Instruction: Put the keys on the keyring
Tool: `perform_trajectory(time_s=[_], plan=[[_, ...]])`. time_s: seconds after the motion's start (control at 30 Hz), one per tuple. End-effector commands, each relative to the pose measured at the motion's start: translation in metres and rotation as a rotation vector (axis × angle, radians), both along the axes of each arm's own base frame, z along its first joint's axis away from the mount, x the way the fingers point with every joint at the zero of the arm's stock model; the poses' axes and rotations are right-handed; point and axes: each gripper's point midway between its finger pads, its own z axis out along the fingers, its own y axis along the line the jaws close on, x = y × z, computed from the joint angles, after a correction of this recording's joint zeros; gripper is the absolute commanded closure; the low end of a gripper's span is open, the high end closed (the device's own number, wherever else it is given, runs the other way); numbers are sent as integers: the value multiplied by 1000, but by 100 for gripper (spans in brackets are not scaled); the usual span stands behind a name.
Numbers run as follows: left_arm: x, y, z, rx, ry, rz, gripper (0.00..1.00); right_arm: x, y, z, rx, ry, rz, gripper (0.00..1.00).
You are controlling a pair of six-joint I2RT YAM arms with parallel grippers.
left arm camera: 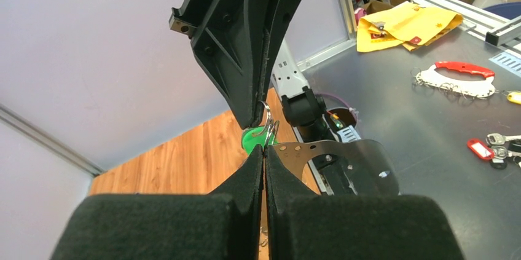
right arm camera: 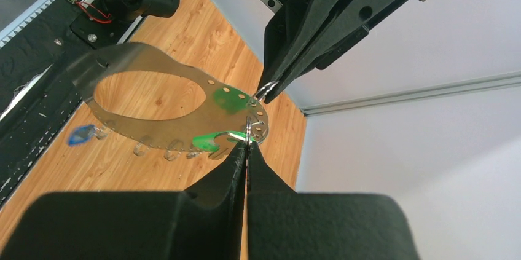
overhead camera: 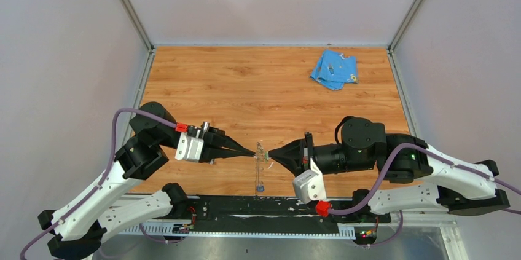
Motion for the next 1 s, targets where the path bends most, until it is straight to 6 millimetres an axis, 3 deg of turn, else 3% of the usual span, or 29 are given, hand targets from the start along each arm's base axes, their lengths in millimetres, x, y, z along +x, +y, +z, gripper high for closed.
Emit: perform_trajectory(time_s=[0.0,0.67,0.97], plan=[[0,1,12,-28,-18,10,100,-6,-3,13,27,-22,20,100],[4,1,12,-26,-2,36,100,-8,4,10,17,-37,18,100],[16,1,11,-23,138,127,100,3,2,3,18,-43,-47,100]])
